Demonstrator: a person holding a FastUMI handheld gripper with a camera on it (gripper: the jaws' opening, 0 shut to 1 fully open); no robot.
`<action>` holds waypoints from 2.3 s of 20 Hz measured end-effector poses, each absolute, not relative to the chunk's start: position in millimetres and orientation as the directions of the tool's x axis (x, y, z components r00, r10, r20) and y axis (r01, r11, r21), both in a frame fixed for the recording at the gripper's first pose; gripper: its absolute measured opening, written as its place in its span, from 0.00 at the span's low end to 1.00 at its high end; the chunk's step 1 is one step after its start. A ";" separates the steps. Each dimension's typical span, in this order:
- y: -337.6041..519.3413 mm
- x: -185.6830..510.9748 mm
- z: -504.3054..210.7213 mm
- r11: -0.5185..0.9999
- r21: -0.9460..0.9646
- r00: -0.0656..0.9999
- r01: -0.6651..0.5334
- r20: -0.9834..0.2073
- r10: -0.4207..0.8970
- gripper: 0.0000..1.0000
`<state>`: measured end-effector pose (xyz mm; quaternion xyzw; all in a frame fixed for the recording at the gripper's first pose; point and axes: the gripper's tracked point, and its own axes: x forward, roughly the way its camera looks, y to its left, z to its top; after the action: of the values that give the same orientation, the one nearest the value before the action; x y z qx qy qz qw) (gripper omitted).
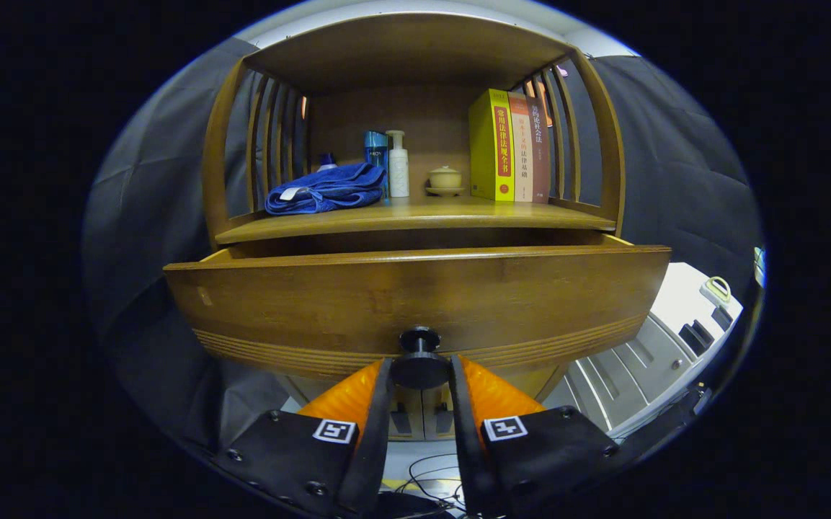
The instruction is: Pull open the drawer, take out the items inside it, and place them on the countertop above the cabinet.
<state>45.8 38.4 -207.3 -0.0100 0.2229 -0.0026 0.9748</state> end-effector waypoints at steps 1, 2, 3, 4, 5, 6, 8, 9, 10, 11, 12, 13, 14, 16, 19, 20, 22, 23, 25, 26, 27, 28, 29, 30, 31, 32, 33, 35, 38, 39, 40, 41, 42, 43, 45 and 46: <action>38.2 44.9 -208.2 1.000 -0.019 0.901 0.003 -0.434 -0.011 0.51; 38.3 45.6 -207.4 1.000 -0.022 0.901 0.002 -0.433 -0.011 0.51; 38.3 47.3 -208.3 1.000 -0.023 0.902 0.002 -0.432 -0.011 0.51; 38.2 46.5 -207.2 1.000 -0.019 0.903 0.005 -0.430 -0.013 0.48; 38.5 46.8 -208.1 1.000 -0.016 0.903 0.006 -0.429 -0.012 0.48; 38.1 46.1 -207.3 1.000 -0.008 0.905 0.009 -0.425 -0.012 0.48; 38.4 46.9 -208.1 1.000 0.004 0.906 0.025 -0.422 -0.022 0.48; 38.5 48.2 -207.8 1.000 -0.009 0.908 0.021 -0.419 -0.023 0.49; 38.1 46.3 -208.9 1.000 -0.017 0.906 0.019 -0.422 -0.024 0.49; 38.6 47.4 -208.2 1.000 -0.025 0.909 0.018 -0.417 -0.027 0.49; 38.3 46.0 -208.8 0.999 -0.030 0.906 0.015 -0.422 -0.026 0.46; 38.8 44.8 -207.8 0.999 -0.029 0.908 0.014 -0.418 -0.025 0.45; 38.1 45.5 -209.2 0.999 -0.030 0.906 0.014 -0.423 -0.025 0.42; 39.0 44.4 -208.8 1.000 -0.027 0.904 0.015 -0.426 -0.025 0.40; 39.9 31.7 -207.6 0.999 -0.032 0.907 0.014 -0.420 -0.026 0.40; 41.0 25.7 -207.2 0.999 -0.035 0.906 0.012 -0.423 -0.026 0.39; 40.3 13.4 -206.5 0.999 -0.032 0.902 0.014 -0.431 -0.026 0.40; 40.4 8.4 -205.8 1.000 -0.027 0.900 0.014 -0.435 -0.025 0.40; 40.8 -1.7 -204.7 1.000 -0.022 0.898 0.019 -0.439 -0.027 0.39; 40.7 -6.1 -204.8 0.999 -0.027 0.897 0.019 -0.440 -0.029 0.39; 40.6 -8.5 -205.7 0.999 -0.032 0.895 0.017 -0.445 -0.030 0.39; 40.6 -11.4 -206.7 0.999 -0.033 0.892 0.017 -0.450 -0.030 0.39; 41.1 -14.2 -207.2 0.999 -0.029 0.890 0.019 -0.455 -0.030 0.39; 40.5 -17.2 -207.7 0.999 -0.026 0.888 0.021 -0.460 -0.030 0.39; 40.5 -19.9 -209.1 0.999 -0.027 0.885 0.021 -0.464 -0.031 0.39; 40.5 -23.7 -210.3 0.999 -0.025 0.883 0.022 -0.469 -0.031 0.39; 40.0 -26.6 -212.9 0.999 -0.025 0.876 0.021 -0.481 -0.030 0.39; 40.3 -27.4 -216.0 1.000 -0.015 0.877 0.025 -0.480 -0.029 0.40; 40.1 -30.0 -215.6 1.000 -0.017 0.873 0.024 -0.486 -0.030 0.42; 40.1 -29.3 -215.1 1.000 -0.005 0.872 0.016 -0.488 -0.017 0.45; 40.5 -33.2 -217.9 1.000 0.004 0.864 0.010 -0.503 -0.007 0.52; 37.8 -36.9 -219.4 1.000 0.013 0.857 0.009 -0.515 -0.001 0.57; 34.6 -41.0 -218.2 1.000 0.023 0.853 0.011 -0.522 0.003 0.62; 31.6 -42.5 -213.7 0.999 0.031 0.856 0.016 -0.517 0.002 0.68; 30.2 -37.7 -196.0 0.999 0.036 0.870 0.012 -0.493 0.007 0.79; 30.1 -34.0 -182.0 0.999 0.031 0.880 0.007 -0.474 0.009 0.84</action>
<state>-34.0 30.1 -182.0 0.0159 0.2445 0.0006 0.9695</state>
